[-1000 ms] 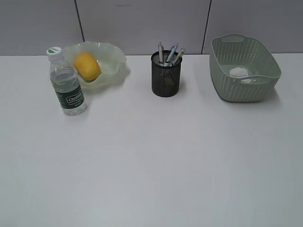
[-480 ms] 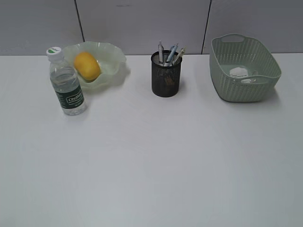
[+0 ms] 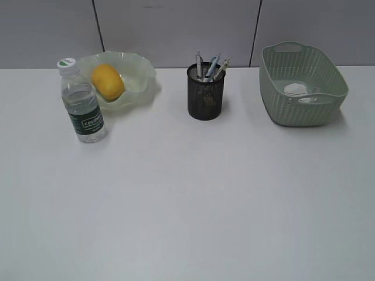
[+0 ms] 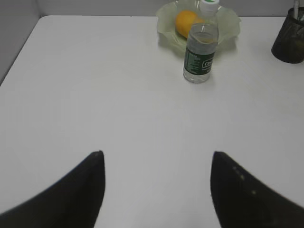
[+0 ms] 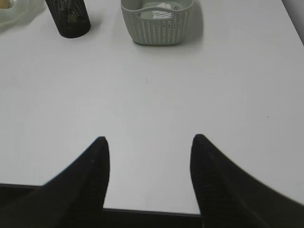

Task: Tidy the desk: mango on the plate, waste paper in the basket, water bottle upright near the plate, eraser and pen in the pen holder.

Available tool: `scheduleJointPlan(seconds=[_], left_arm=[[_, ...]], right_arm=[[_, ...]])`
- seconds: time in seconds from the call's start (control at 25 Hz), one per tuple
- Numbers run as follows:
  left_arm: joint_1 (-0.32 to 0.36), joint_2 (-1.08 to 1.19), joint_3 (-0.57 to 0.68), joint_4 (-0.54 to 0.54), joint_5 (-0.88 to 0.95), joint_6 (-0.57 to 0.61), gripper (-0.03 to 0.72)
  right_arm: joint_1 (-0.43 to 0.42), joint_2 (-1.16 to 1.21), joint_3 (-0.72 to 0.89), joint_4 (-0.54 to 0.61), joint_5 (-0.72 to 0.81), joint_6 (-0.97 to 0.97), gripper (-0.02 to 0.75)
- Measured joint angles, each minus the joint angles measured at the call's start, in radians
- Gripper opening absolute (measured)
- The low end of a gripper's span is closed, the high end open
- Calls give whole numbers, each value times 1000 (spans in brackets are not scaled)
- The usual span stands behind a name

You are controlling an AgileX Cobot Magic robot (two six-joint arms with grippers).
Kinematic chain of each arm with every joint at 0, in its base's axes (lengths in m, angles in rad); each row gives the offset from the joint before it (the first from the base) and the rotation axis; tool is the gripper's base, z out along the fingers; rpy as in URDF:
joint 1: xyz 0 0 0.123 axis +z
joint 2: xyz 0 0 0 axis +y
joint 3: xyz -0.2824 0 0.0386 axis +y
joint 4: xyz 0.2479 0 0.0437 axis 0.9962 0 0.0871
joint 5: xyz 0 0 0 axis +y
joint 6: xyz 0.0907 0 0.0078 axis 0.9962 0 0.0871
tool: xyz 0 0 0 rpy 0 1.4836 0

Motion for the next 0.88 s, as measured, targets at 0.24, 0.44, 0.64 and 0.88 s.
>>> scheduleJointPlan(seconds=[0.24,0.44,0.64,0.88], left_arm=[[0,0,0,5,0,0,523],[0,0,0,31,0,0,519],[7,0,0,39,0,0,494],[26,0,0,37,-1,0,488]], right_arm=[[0,0,0,0,0,0,439],[0,0,0,0,0,0,439],[0,0,0,0,0,0,439],[0,0,0,0,0,0,439]])
